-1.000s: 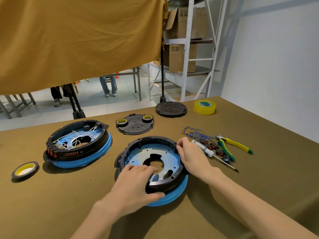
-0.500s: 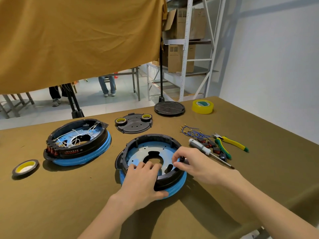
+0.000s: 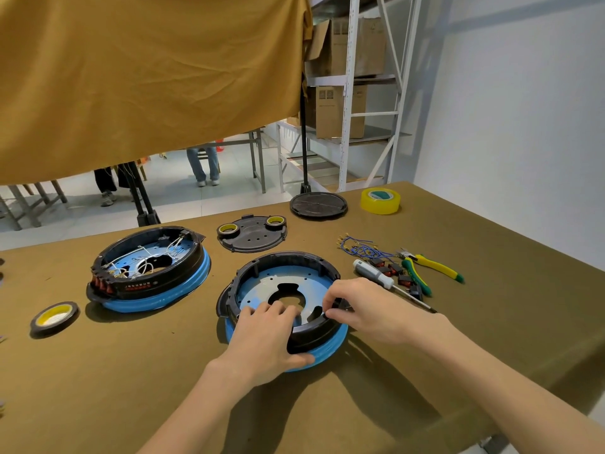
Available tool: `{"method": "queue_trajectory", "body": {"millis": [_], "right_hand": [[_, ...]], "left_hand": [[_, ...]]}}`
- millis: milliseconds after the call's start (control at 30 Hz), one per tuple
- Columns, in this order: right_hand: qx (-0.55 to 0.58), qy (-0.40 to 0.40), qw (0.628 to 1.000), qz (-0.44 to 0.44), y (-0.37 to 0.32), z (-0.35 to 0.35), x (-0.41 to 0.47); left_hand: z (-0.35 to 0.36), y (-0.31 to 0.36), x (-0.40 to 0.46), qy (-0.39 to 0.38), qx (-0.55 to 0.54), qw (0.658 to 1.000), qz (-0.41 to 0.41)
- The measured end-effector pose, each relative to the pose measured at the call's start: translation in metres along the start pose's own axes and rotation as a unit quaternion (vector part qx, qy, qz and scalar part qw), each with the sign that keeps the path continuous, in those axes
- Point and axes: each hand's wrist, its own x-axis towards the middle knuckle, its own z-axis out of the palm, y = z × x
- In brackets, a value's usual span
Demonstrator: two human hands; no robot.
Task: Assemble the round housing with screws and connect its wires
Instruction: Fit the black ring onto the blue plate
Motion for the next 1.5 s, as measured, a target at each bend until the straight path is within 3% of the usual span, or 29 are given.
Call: {"method": "queue_trajectory", "body": {"millis": [200,333,400,500,633,733,867,1100,1200,1333,1500], "right_hand": [[0.093,0.013,0.996,0.002,0.004,-0.005,-0.005],[0.132,0.068,0.989,0.025,0.016,0.001,-0.007],[0.113,0.109,0.984,0.081,0.022,0.011,0.000],[0.134,0.087,0.969,0.190,0.030,0.021,0.014],[0.195,0.075,0.961,0.180,0.040,0.021,0.027],[0.248,0.057,0.953,0.166,0.043,0.015,0.033],[0.284,0.030,0.942,0.178,0.044,0.012,0.048],[0.318,-0.006,0.931,0.178,0.047,0.007,0.072],[0.287,0.039,0.937,0.197,0.050,0.006,0.078],[0.143,0.115,0.956,0.230,0.045,0.013,0.079],[0.124,-0.001,0.959,0.253,0.036,0.003,0.082]], "left_hand": [[0.002,0.000,0.001,0.004,-0.012,1.000,-0.003],[0.003,0.004,-0.002,0.017,-0.016,1.000,-0.018],[0.003,0.014,-0.001,0.018,-0.007,0.999,-0.036],[0.004,0.034,0.001,0.014,0.005,0.998,-0.061],[-0.009,0.032,-0.001,-0.065,-0.064,0.996,0.012],[-0.030,0.018,0.000,-0.156,-0.178,0.969,0.072],[-0.037,0.010,0.005,-0.165,-0.260,0.944,0.117],[-0.033,0.007,0.023,-0.222,-0.239,0.936,0.132],[-0.032,0.020,0.028,-0.211,-0.219,0.943,0.136],[-0.029,0.009,0.035,-0.153,-0.273,0.944,0.104],[-0.018,-0.012,0.038,-0.141,-0.264,0.952,0.070]]}}
